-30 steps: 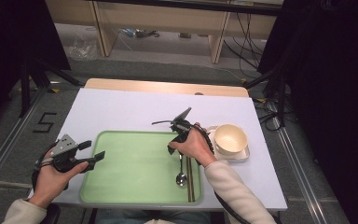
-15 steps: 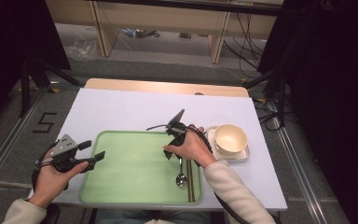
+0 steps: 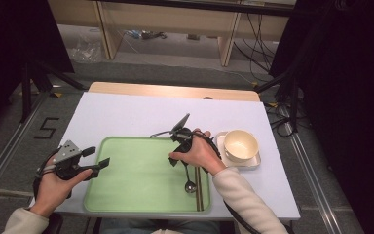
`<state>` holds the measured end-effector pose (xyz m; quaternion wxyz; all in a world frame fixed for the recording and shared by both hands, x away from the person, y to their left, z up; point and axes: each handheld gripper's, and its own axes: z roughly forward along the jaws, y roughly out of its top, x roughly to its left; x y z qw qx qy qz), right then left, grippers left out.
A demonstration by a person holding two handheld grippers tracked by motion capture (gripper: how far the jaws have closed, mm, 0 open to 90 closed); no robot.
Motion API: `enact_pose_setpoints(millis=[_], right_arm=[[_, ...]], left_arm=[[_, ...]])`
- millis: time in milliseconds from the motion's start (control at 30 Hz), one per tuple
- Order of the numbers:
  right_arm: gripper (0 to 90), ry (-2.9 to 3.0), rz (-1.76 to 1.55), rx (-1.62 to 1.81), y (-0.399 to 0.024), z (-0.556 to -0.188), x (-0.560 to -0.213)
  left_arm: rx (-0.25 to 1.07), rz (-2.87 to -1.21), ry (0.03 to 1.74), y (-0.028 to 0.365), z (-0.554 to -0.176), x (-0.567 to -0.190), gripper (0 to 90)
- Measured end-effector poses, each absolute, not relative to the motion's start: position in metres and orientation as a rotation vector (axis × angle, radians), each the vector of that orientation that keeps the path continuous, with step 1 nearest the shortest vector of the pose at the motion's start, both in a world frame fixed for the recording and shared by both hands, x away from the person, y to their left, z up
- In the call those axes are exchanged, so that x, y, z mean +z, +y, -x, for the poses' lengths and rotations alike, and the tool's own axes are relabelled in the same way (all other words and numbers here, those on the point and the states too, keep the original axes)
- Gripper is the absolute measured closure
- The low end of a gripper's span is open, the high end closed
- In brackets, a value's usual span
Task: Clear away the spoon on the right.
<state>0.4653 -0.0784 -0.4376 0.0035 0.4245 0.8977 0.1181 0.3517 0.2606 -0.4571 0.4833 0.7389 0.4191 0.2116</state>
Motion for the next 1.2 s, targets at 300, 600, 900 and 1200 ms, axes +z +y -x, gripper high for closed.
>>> enact_pose_setpoints(millis=[300,600,900,1200], right_arm=[[32.0,2.721,-1.372,0.484,-0.093,-0.471,-0.423],[48.5,2.687,-1.311,0.506,-0.106,-0.472,-0.411],[57.4,2.599,-1.409,0.569,-0.146,-0.473,-0.384],[60.9,2.494,-1.548,0.542,-0.183,-0.478,-0.367]], left_arm=[[0.516,-1.802,1.019,0.261,-0.352,-0.457,28.8],[0.515,-1.796,1.024,0.260,-0.352,-0.457,28.8],[0.516,-1.800,1.026,0.259,-0.354,-0.457,28.8],[0.507,-1.797,1.030,0.258,-0.355,-0.458,28.8]])
